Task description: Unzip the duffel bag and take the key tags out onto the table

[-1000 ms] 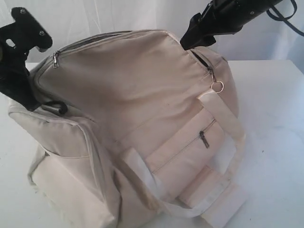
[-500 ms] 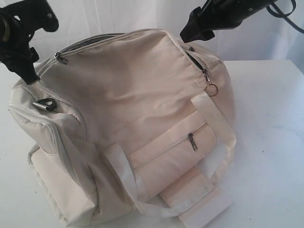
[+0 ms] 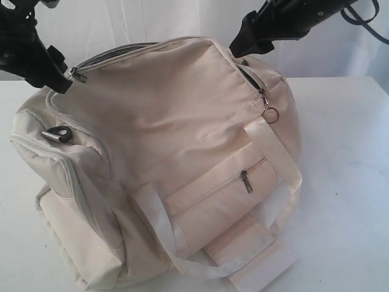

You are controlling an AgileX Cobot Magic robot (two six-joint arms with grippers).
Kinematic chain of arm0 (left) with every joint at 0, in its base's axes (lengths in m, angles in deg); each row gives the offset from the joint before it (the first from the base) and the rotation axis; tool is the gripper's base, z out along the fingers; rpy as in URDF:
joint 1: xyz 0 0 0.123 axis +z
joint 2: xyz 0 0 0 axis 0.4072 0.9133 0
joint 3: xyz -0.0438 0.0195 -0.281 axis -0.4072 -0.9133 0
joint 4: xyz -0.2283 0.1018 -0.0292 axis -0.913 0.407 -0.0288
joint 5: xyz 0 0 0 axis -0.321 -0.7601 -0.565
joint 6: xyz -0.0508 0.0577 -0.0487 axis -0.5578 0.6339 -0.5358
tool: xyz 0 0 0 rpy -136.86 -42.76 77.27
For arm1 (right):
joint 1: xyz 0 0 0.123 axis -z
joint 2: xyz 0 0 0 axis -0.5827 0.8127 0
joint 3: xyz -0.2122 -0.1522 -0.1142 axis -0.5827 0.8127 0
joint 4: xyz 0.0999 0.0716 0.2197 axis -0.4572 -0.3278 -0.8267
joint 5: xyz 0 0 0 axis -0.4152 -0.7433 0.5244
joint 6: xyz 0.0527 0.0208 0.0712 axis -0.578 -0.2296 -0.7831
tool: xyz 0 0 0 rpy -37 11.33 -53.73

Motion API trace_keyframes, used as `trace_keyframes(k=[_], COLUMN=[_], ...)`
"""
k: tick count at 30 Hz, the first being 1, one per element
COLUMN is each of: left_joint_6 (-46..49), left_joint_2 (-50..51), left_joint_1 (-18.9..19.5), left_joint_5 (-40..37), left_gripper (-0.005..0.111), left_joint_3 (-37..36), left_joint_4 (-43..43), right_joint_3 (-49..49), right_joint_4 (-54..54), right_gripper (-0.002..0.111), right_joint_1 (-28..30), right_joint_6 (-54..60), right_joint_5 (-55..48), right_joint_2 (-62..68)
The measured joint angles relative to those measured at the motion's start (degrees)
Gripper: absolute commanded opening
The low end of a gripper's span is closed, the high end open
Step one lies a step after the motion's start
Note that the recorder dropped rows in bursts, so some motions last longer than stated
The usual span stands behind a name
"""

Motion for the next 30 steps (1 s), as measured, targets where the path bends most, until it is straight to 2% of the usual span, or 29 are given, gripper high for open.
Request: trace_keyframes(k=[5,9,14,17,23,25,30], left_joint_6=[-0.3,-0.1,3.7,10.1,16.2,16.9,17.5], left_joint_2=[0.0,0.4,3.2,5.7,16.0,19.1,20.7], left_joint_1=[0.0,0.0,0.0,0.0,1.0,1.8,2.7], left_joint_5=[0.6,-5.3,-15.0,-18.9,-33.0,-35.2,-34.0], left_gripper=[0.066,0.064,0.064,0.064,0.064,0.064,0.064], left_joint_3=[0.0,2.5,10.6,16.6,31.5,35.1,38.3], left_joint_4=[-6.6,-14.0,-17.2,-22.7,-27.7,-27.8,-27.4], right_joint_3=[0.0,0.0,0.0,0.0,0.0,0.0,0.0], right_joint_4=[0.0,0.0,-1.5,-4.0,-4.9,-4.9,-4.8], right_gripper=[0.066,0.066,0.066,0.066,0.066,0.066,0.066], right_joint_1=[0.0,0.0,0.0,-0.2,-2.0,-3.0,-6.5], right_joint_6=[-1.7,-0.6,1.6,2.8,9.9,12.7,14.8], right_joint_5=[-0.2,-0.2,0.2,1.1,3.0,4.0,9.9], right_joint_2=[0.0,0.0,0.0,0.0,0.0,0.0,0.1])
